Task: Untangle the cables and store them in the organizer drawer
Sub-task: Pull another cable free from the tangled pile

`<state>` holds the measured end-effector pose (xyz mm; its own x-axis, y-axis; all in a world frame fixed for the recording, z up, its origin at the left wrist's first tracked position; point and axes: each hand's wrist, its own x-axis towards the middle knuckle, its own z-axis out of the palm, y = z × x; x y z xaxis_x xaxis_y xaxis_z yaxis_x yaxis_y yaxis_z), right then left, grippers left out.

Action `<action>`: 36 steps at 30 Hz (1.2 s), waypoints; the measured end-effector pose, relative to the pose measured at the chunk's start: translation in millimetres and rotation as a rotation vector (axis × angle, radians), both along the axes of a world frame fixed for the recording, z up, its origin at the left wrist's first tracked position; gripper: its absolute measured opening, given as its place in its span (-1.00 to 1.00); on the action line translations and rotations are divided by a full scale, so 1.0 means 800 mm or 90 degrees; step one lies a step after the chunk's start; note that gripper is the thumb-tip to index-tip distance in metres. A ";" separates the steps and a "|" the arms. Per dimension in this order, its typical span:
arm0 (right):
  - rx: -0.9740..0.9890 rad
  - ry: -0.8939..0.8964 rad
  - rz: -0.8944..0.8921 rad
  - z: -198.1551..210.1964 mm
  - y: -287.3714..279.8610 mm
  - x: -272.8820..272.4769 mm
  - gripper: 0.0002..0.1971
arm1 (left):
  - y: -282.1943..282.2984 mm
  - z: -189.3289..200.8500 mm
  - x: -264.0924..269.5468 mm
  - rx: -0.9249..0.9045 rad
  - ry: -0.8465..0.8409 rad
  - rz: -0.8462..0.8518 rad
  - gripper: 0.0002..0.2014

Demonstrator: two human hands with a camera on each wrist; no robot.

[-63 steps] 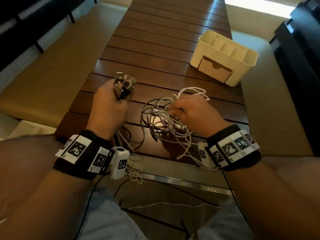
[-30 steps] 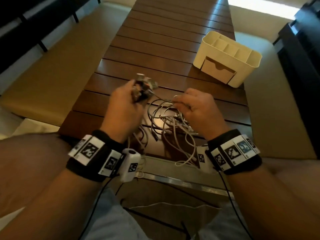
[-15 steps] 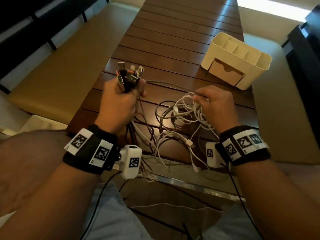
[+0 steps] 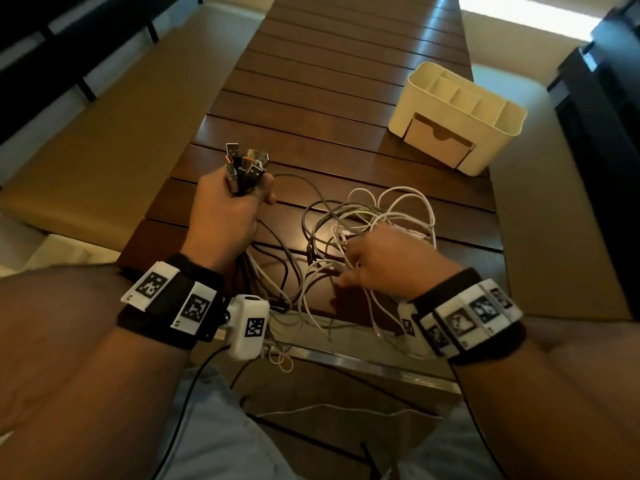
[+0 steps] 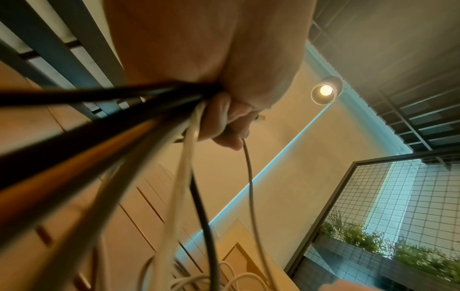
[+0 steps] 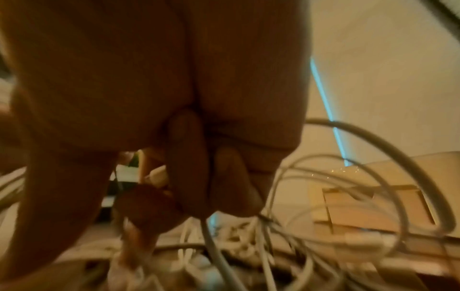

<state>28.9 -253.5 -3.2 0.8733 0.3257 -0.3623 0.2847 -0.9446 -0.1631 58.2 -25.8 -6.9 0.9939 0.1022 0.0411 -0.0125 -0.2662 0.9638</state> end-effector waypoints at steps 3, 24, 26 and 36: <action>-0.041 0.003 -0.011 -0.023 0.010 0.002 -0.60 | -0.004 -0.001 -0.006 0.023 -0.011 -0.038 -0.82; 0.192 -0.179 -0.317 0.008 -0.008 0.082 -0.74 | -0.007 -0.007 -0.003 0.001 -0.026 -0.033 -0.82; 0.153 -0.079 -0.270 0.005 -0.011 0.076 -0.75 | -0.004 -0.009 -0.002 0.014 -0.027 -0.006 -0.76; 0.431 -0.300 -0.174 0.036 -0.005 0.045 -0.75 | -0.017 0.001 -0.010 0.055 -0.040 -0.100 -0.82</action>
<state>64.7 -257.3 25.8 0.9628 0.0971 0.2520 0.2407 -0.7319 -0.6375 49.8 -39.4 -6.3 0.9926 -0.0604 0.1057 -0.1200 -0.3376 0.9336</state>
